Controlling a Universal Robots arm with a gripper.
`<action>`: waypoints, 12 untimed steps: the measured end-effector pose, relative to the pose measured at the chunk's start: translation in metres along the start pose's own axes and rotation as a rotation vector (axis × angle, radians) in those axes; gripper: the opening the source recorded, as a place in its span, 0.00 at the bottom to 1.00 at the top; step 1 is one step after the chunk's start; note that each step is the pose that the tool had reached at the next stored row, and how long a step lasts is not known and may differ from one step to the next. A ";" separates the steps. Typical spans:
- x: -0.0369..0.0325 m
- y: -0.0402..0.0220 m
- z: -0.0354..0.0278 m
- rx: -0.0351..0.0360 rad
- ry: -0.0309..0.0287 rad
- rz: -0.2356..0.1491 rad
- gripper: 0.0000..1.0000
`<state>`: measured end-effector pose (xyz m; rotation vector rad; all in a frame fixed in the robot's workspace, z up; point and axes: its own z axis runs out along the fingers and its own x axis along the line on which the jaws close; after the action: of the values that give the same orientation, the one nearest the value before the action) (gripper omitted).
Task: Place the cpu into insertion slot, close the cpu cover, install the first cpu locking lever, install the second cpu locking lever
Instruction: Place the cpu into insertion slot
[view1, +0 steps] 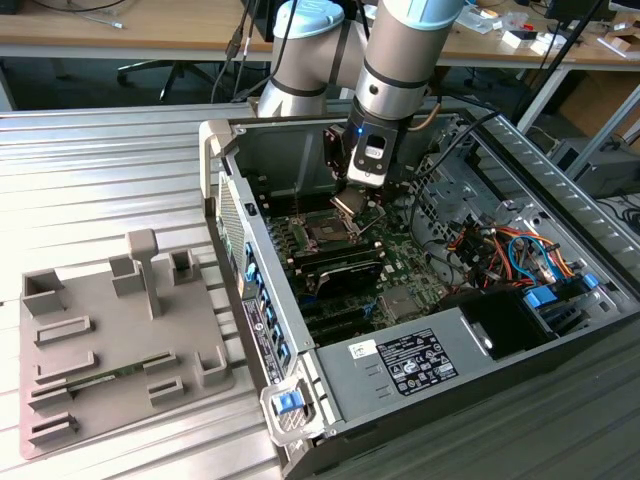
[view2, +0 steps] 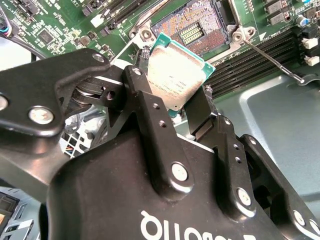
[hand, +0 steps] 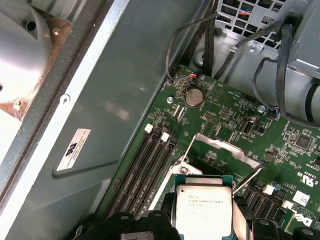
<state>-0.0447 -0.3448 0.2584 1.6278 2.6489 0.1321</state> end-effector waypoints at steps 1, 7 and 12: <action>0.0000 0.0000 0.0000 0.0000 -0.0001 0.001 0.55; 0.0000 0.0000 0.0002 -0.0002 -0.0011 0.013 0.55; 0.0000 0.0000 0.0002 -0.0004 -0.0020 0.022 0.55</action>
<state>-0.0447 -0.3448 0.2582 1.6559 2.6303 0.1314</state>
